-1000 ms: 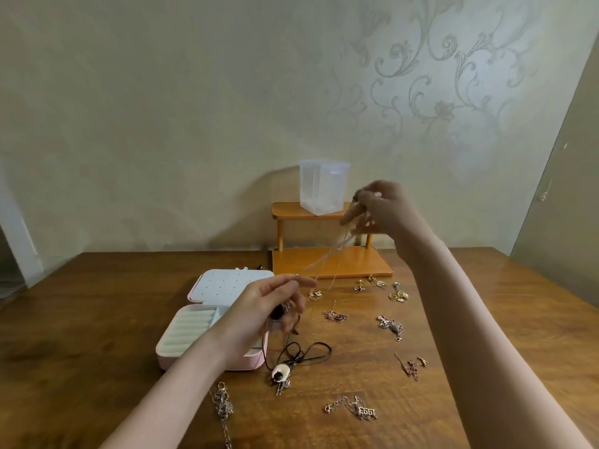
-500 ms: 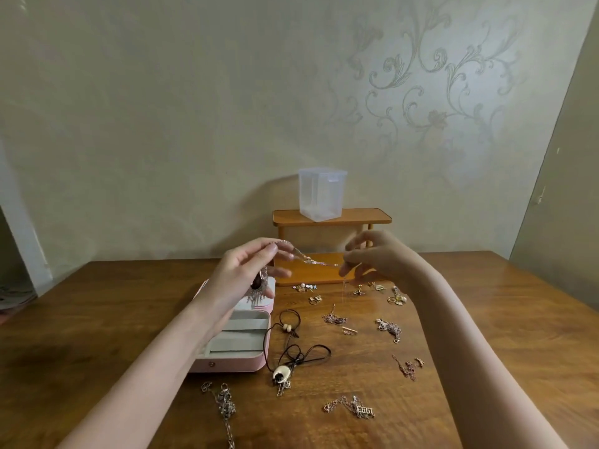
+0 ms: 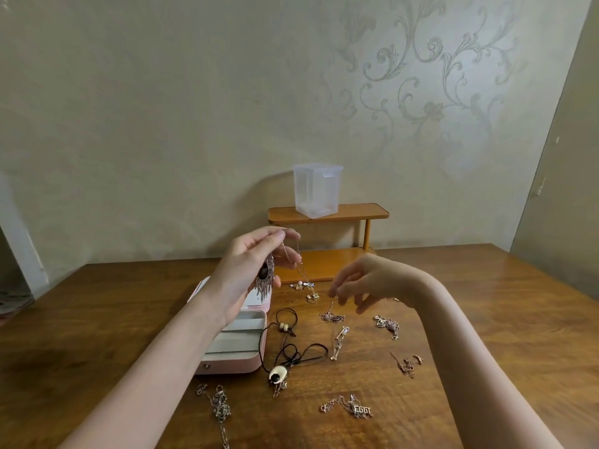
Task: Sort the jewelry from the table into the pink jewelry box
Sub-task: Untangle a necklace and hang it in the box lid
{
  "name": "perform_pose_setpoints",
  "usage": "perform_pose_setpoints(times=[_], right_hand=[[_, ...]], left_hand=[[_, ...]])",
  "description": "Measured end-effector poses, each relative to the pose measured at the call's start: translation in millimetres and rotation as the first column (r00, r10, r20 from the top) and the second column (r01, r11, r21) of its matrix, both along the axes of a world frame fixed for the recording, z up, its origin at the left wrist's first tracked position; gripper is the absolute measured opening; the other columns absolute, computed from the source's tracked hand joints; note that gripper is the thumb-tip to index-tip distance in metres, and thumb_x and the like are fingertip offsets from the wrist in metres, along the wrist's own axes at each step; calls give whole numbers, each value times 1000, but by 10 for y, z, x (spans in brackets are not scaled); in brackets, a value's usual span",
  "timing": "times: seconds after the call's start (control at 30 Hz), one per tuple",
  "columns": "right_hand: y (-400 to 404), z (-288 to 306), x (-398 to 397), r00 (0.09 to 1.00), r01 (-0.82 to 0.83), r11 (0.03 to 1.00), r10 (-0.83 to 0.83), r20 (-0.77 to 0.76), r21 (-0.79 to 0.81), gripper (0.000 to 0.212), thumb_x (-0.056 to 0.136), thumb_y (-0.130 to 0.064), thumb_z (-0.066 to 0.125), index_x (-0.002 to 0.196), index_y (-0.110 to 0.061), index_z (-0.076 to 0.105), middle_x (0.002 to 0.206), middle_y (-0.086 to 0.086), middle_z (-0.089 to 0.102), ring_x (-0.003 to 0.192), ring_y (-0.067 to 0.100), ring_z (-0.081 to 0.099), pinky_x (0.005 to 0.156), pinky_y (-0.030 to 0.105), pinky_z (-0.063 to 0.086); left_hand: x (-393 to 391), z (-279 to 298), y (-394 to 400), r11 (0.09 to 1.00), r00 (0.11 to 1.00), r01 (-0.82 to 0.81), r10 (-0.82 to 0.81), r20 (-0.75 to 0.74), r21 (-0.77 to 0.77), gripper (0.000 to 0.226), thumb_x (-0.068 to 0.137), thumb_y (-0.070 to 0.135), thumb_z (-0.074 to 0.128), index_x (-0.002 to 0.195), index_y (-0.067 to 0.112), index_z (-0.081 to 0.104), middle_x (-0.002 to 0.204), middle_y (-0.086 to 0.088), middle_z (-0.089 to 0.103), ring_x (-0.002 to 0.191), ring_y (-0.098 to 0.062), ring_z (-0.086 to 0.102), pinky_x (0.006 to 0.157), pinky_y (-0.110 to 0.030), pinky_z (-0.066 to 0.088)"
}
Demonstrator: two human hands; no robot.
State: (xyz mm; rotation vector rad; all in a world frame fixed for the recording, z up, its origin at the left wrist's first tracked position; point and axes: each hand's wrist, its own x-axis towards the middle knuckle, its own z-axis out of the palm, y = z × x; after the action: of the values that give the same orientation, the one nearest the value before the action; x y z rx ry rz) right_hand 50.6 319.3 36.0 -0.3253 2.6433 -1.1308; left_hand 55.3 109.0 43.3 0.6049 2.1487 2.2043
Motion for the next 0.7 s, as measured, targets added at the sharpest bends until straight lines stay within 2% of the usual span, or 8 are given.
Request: perform_pose_setpoints(times=[0.07,0.13,0.23,0.3,0.37,0.5,0.6,0.7], right_hand=[[-37,-5,-10,997,-14,996,7,-82,-92,16,92,-20,56,104,-18,67,103,2,66,92,15,62,83,29,55],[-133,-6,-22,989,-121,930,85,-117,-348,28,91,-30,55,116,-21,62,116,0,65,108,15,60,95,32,49],[-343,-22,-67,968,-249,817,198,-153,-519,30,91,-25,55,117,-11,61,110,6,67,108,19,62,99,34,46],[-421,-23,-115,978,-204,812,151,-142,-546,21,90,-14,58,104,0,64,90,6,69,92,19,66,90,30,52],[-419,-2,-145,988,-133,831,70,-135,-541,17,89,-12,58,92,1,67,72,1,65,73,12,63,74,24,54],[-358,161,-157,974,-5,777,-137,-178,-630,22,93,-17,52,87,-5,69,48,-12,48,47,4,41,45,15,36],[-397,393,-175,874,61,858,-293,-388,-510,24,94,-19,52,86,-5,70,44,-14,45,45,4,34,43,15,27],[-421,626,-238,660,163,860,-460,-594,-484,22,93,-13,52,81,-9,69,52,-10,49,47,6,35,48,19,26]], left_hand=[[-15,26,15,996,999,11,-14,-32,-90,23,97,22,46,94,16,68,66,0,65,66,-6,60,47,-19,42],[-26,62,22,981,998,27,-38,-54,-191,23,97,23,46,95,15,68,63,0,62,63,-7,58,47,-19,42],[-45,107,-4,952,995,47,-71,-68,-302,24,97,20,46,93,12,68,59,-1,58,55,-7,54,45,-18,41],[-68,121,-67,943,995,39,-66,-72,-330,24,97,18,46,93,9,68,59,-1,60,53,-8,55,43,-18,41],[-115,109,-173,932,995,-22,-13,-94,-363,24,97,18,47,94,10,69,68,-1,66,59,-6,60,43,-17,41],[-224,-65,-347,845,981,-148,61,-182,-513,21,95,17,50,91,15,70,81,3,71,55,1,58,42,-14,41],[-278,-255,-362,809,971,-189,68,-230,-557,19,94,16,52,88,16,70,76,4,67,55,0,55,40,-16,38],[-327,-366,-353,748,958,-255,109,-266,-612,18,94,15,51,94,19,68,71,7,62,52,-3,49,40,-11,35]])
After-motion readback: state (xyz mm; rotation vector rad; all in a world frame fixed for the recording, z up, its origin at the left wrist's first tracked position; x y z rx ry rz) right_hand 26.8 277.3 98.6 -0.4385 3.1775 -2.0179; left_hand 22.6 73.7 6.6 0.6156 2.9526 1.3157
